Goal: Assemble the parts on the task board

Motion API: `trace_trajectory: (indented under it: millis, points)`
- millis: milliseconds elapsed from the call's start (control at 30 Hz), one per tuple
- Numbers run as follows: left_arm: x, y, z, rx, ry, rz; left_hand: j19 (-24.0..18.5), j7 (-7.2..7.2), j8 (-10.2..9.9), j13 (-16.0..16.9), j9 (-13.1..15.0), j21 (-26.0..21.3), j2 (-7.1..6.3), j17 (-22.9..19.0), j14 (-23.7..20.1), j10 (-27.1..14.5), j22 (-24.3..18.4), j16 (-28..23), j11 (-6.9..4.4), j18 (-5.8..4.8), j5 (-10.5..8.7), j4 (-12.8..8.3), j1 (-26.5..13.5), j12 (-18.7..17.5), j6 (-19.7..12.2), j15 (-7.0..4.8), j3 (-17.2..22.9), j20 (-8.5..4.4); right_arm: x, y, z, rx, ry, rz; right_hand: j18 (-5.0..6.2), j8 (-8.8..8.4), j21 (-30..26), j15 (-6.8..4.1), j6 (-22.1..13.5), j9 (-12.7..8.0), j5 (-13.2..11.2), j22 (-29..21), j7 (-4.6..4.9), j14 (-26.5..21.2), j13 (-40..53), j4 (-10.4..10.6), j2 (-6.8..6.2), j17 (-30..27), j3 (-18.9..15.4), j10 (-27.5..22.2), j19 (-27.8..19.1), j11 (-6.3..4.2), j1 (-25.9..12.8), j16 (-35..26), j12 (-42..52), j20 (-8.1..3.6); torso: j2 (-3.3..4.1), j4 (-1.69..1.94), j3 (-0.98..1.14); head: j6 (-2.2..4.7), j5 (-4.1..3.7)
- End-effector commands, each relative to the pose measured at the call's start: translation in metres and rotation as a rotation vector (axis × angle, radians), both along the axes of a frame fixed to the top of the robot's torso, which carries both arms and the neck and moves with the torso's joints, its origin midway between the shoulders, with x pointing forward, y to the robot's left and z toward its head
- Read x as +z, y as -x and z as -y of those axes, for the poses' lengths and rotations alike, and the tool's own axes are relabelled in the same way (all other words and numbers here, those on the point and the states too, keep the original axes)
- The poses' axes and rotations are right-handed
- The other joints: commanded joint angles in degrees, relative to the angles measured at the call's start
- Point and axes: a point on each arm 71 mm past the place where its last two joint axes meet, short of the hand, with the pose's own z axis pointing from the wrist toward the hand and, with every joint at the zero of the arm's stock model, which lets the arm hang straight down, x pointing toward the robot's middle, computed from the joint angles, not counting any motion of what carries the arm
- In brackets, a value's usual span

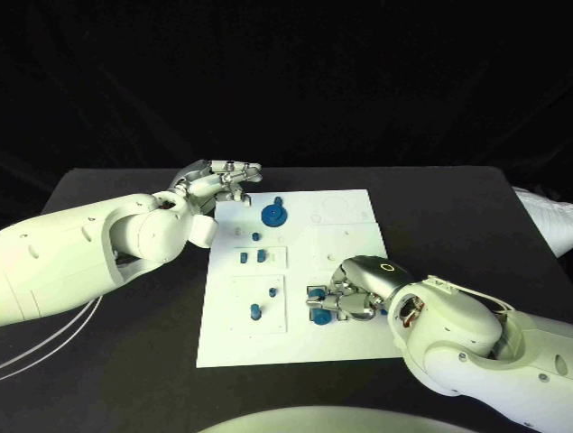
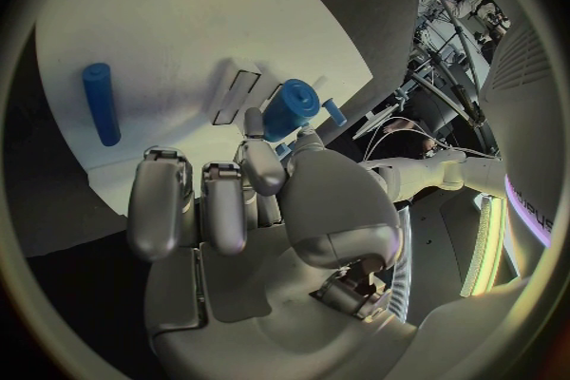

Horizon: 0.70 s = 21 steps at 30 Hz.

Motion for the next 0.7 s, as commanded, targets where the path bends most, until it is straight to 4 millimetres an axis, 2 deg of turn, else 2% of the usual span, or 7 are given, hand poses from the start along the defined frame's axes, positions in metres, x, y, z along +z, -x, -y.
trace_trajectory:
  millis: [33, 200, 267, 367, 467, 567, 700]
  points:
    - [0.0009, 0.0007, 0.0023, -0.02, 0.006, 0.005, 0.2, 0.16, 0.2, -0.1, -0.1, -0.4, 0.25, -0.1, -0.2, -0.5, -0.1, 0.3, 0.05, 0.64, -0.09, 0.0, 0.1, 0.3, -0.4, 0.0, -0.3, 0.16, -0.0001, 0.0, 0.0001, 0.001, 0.016, 0.01, -0.8, -0.39, -0.2, -0.36, -0.1, 0.3, -2.3, -0.2, 0.28, 3.9, -0.2, 0.1, 0.08, 3.5, -1.2, -0.3, -0.2, 0.25, -1.7, -0.3, -0.6, 0.09, 0.01, -0.01, -0.01, 0.13, 0.01]
    - [0.0009, 0.0007, 0.0022, -0.02, 0.005, 0.004, 0.2, 0.16, 0.2, -0.1, -0.1, -0.4, 0.25, -0.1, -0.2, -0.5, -0.1, 0.3, 0.05, 0.64, -0.09, 0.0, 0.1, 0.3, -0.4, 0.0, -0.3, 0.16, 0.0003, 0.0002, 0.0003, 0.003, 0.018, 0.014, -0.8, -0.45, -0.2, -0.35, -0.2, 0.4, -2.6, -0.2, 0.3, 3.9, -0.2, 0.1, 0.17, 3.5, -1.5, -0.3, -0.2, 0.27, -2.0, -0.3, -0.7, 0.1, 0.04, -0.05, 0.02, 0.06, 0.05]
    - [0.0008, 0.0007, 0.0022, -0.02, 0.005, 0.004, 0.2, 0.16, 0.2, -0.1, -0.1, -0.4, 0.25, -0.1, -0.2, -0.5, -0.1, 0.3, 0.05, 0.64, -0.09, 0.0, 0.1, 0.3, -0.4, 0.0, -0.3, 0.16, 0.0006, 0.0008, 0.0002, 0.006, 0.017, 0.012, -0.8, -0.53, -0.2, -0.33, -0.2, 0.5, -1.8, -0.2, 0.3, 3.9, -0.2, 0.0, 0.31, 3.5, -1.6, -0.3, -0.2, 0.28, -1.6, -0.4, -0.8, 0.12, 0.01, -0.05, 0.02, 0.07, 0.07]
    - [0.0007, 0.0007, 0.0022, -0.022, 0.005, 0.002, 0.2, 0.16, 0.2, -0.1, -0.1, -0.4, 0.25, -0.1, -0.2, -0.5, -0.1, 0.3, 0.05, 0.64, -0.09, 0.0, 0.1, 0.3, -0.4, 0.0, -0.3, 0.16, 0.0007, 0.0021, 0.0, 0.009, 0.011, -0.002, -0.79, -0.84, -0.3, -0.31, -0.2, 1.1, 0.5, -0.2, 0.32, 3.9, 0.0, -0.4, 0.69, 3.5, -1.6, -0.3, -0.3, 0.3, 1.7, -0.4, -1.1, 0.16, 0.01, -0.01, 0.05, -0.04, 0.08]
    - [0.0007, 0.0007, 0.002, -0.022, 0.005, 0.002, 0.2, 0.16, 0.2, -0.1, -0.1, -0.4, 0.25, -0.1, -0.2, -0.5, -0.1, 0.3, 0.05, 0.64, -0.09, 0.0, 0.1, 0.3, -0.4, 0.0, -0.3, 0.16, 0.0006, 0.0035, 0.0001, 0.01, 0.004, -0.023, -0.79, -1.06, -0.3, -0.3, -0.3, 1.5, 1.4, -0.2, 0.32, 3.9, 0.2, -1.1, 0.94, 3.5, -1.2, -0.3, -0.3, 0.28, 4.9, -0.4, -1.4, 0.14, 0.04, 0.0, 0.06, -0.06, 0.14]
    - [0.0006, 0.0006, 0.002, -0.022, 0.005, 0.002, 0.2, 0.16, 0.2, -0.1, -0.1, -0.4, 0.25, -0.1, -0.2, -0.5, -0.1, 0.3, 0.05, 0.64, -0.09, 0.0, 0.1, 0.3, -0.4, 0.0, -0.3, 0.16, 0.0003, 0.0043, 0.0008, 0.014, 0.008, -0.037, -0.78, -1.22, -0.3, -0.36, -0.3, 1.8, 1.4, -0.1, 0.31, 3.9, 0.3, -3.7, 0.59, 3.5, -0.2, -0.2, -0.3, 0.26, 9.8, -0.5, -1.5, 0.1, 0.0, 0.02, 0.05, -0.17, 0.17]
    - [0.0006, 0.0006, 0.002, -0.023, 0.005, 0.001, 0.2, 0.16, 0.2, -0.1, -0.1, -0.4, 0.25, -0.1, -0.2, -0.5, -0.1, 0.3, 0.05, 0.64, -0.09, 0.0, 0.1, 0.3, -0.4, 0.0, -0.3, 0.16, -0.0005, 0.0045, 0.0015, 0.018, 0.015, -0.048, -0.77, -1.43, -0.4, -0.41, -0.4, 2.1, -1.3, -0.2, 0.32, 3.9, 0.3, -7.0, 0.44, 3.4, 1.6, -0.3, -0.3, 0.2, 15.3, -0.5, -1.9, 0.07, 0.0, -0.01, -0.01, -0.25, 0.2]
